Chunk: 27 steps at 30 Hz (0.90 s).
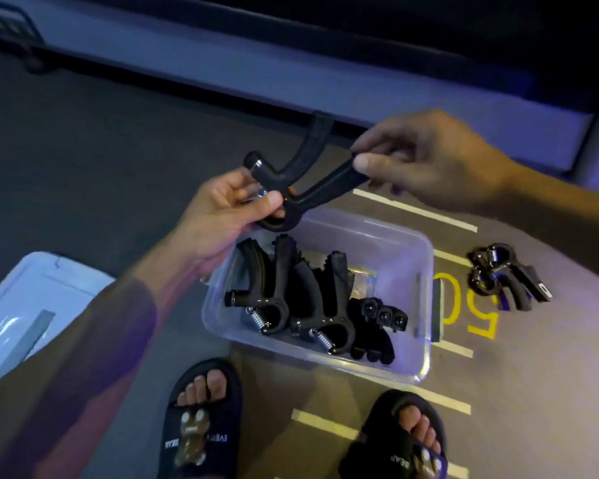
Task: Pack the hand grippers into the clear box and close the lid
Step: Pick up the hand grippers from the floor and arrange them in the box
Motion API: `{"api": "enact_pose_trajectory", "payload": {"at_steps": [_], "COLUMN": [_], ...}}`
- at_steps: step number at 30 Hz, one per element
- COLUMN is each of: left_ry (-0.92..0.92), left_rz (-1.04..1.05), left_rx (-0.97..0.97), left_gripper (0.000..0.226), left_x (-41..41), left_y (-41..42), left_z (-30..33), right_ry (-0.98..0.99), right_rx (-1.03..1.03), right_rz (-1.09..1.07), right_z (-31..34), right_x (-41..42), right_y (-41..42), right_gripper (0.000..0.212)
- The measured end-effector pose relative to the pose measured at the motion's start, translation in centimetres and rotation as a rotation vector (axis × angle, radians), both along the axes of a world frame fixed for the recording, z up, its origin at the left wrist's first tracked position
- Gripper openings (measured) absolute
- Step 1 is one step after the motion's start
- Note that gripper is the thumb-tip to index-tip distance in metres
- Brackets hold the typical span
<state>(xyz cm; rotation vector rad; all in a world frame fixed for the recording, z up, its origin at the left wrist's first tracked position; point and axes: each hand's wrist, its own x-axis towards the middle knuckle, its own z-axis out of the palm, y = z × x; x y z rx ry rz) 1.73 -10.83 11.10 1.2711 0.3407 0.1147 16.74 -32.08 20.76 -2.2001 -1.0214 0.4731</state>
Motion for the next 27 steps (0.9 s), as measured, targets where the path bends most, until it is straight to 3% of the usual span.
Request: {"api": "enact_pose_trajectory", "payload": {"at_steps": [3, 7, 9, 19, 22, 27], "left_ry": [-0.038, 0.082, 0.110, 0.038, 0.028, 0.018], "left_rz": [0.021, 0.164, 0.140, -0.127, -0.242, -0.300], "left_rx": [0.011, 0.347, 0.489, 1.176, 1.434, 1.564], "left_gripper": [0.023, 0.030, 0.034, 0.023, 0.027, 0.025], "left_x": [0.4, 0.9, 0.6, 2.0, 2.8, 3.5], "left_y": [0.0, 1.4, 2.4, 3.6, 3.5, 2.9], "left_z": [-0.7, -2.6, -3.5, -4.5, -4.8, -5.0], "right_ry": [0.035, -0.383, -0.490, -0.436, -0.397, -0.354], "right_rx": [-0.018, -0.154, -0.198, -0.425, -0.374, -0.276], "right_rz": [0.085, 0.183, 0.228, 0.265, 0.270, 0.225], "right_z": [0.8, -0.4, -2.4, -11.7, -13.9, -15.5], "right_x": [-0.2, 0.1, -0.3, -1.3, -1.6, -1.4], "right_y": [1.3, 3.4, 4.0, 5.2, 5.0, 4.8], "right_gripper": [0.020, 0.024, 0.026, 0.032, 0.027, 0.021]}}
